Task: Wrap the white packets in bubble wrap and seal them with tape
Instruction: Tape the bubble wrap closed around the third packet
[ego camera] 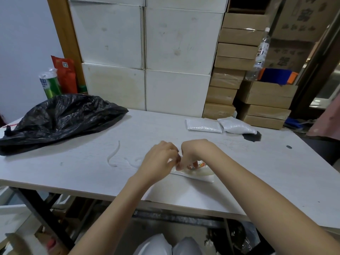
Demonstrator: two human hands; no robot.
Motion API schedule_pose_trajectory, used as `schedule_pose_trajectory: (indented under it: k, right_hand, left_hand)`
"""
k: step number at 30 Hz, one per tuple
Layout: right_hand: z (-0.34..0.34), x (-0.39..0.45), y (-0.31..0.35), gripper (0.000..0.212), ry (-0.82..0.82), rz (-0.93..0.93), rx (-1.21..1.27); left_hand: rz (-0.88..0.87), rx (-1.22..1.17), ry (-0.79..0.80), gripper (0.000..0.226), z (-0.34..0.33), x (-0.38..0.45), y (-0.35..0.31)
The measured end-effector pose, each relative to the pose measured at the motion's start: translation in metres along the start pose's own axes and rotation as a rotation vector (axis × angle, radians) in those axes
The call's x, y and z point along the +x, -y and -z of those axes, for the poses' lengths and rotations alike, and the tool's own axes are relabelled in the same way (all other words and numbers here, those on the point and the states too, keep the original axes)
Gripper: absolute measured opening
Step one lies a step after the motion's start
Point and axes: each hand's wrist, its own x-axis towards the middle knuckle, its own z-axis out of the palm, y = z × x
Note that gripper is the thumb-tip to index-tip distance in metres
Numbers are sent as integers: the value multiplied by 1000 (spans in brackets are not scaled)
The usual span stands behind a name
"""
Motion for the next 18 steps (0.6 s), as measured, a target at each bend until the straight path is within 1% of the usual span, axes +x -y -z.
schedule_pose_trajectory:
  k: [1, 2, 5, 6, 8, 10, 12, 13, 15, 18]
  right_hand:
    - [0, -1, 0, 35, 14, 4, 15]
    - [1, -2, -2, 36, 33, 10, 48]
    - [5, -11, -14, 39, 83, 52, 285]
    - [6, -15, -21, 38, 61, 81, 353]
    - [8, -24, -33, 34, -49, 149, 405]
    - [7, -31, -40, 36, -215, 174, 351]
    - [5, -35, -38, 36, -374, 144, 194]
    - [4, -36, -36, 34, -424, 126, 113]
    - [3, -36, -31, 34, -459, 96, 4]
    - [2, -34, -28, 37, -439, 29, -102]
  left_hand:
    - [19, -18, 72, 15, -4, 1, 0]
    - [48, -59, 94, 16, -8, 1, 2]
    - [110, -127, 41, 13, -15, -2, 7]
    - [113, -130, 27, 12, -16, -2, 7]
    - [120, -132, 10, 10, -18, -3, 6]
    - [135, -129, 5, 10, -19, -3, 3]
    - [143, -103, -1, 11, -20, -3, 2]
    - [144, -89, -6, 11, -20, -4, 2]
    - [156, -84, -11, 11, -20, -4, 1]
    - [171, -98, -10, 12, -20, -5, 1]
